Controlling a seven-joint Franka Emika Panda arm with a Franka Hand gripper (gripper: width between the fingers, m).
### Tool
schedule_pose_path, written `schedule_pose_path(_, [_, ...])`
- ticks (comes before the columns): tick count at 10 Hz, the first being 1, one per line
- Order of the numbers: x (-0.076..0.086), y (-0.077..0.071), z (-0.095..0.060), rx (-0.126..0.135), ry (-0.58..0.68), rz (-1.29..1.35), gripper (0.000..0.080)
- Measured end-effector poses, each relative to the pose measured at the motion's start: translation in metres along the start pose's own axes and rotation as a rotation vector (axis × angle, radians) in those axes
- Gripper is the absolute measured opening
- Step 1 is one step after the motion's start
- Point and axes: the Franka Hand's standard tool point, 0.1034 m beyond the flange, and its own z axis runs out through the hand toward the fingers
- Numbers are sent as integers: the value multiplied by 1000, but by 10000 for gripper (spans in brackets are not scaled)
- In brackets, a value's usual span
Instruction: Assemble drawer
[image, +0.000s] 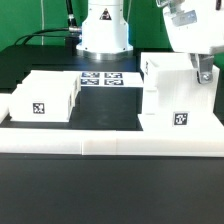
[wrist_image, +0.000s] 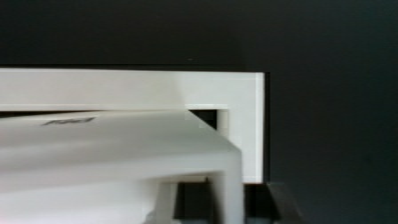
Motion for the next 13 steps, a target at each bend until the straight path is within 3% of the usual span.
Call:
schedule_pose_path(5, [1, -19, 4, -5, -7, 71, 55])
schedule_pose_path(8, [1, -19, 3, -3, -6, 67, 55])
schedule_pose_path(9, [1, -20, 2, 0, -6, 66, 231])
schedule_pose_path(10, [1, -21, 1, 3, -6, 65, 231])
schedule_pose_path(11, [0, -22, 1, 6, -6, 64, 433])
schedule_pose_path(12, [0, -23, 0, 8, -6, 63, 563])
schedule_pose_path(13, [0, -23, -1, 9, -6, 63, 563])
